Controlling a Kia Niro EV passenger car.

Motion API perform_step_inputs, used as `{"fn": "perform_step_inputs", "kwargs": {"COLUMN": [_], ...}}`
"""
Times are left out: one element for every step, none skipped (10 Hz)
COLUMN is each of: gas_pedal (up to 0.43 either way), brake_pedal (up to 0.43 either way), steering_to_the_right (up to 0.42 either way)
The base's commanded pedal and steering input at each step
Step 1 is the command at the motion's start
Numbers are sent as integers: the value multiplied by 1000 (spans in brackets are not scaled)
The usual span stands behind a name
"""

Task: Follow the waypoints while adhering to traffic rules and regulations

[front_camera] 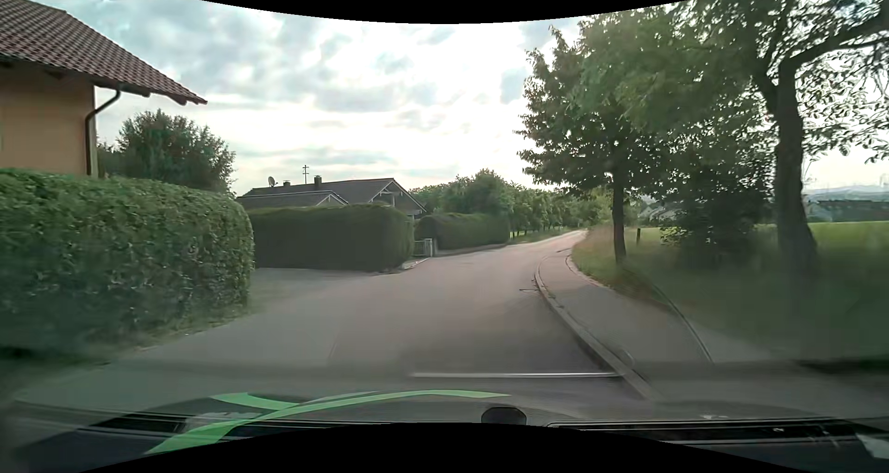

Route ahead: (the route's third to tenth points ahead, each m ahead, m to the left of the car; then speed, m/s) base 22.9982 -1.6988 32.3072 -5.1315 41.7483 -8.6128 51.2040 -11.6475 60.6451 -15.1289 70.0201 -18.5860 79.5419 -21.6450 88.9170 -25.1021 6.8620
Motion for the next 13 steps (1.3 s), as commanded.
{"fn": "perform_step_inputs", "kwargs": {"gas_pedal": [28, 28, 28, 28, 28, 28, 20, 8, 0, 0, 0, 28, 47], "brake_pedal": [0, 0, 0, 0, 0, 0, 0, 0, 0, 0, 0, 0, 0], "steering_to_the_right": [23, 26, 26, 27, 27, 28, 29, 31, 35, 37, 39, 40, 43]}}
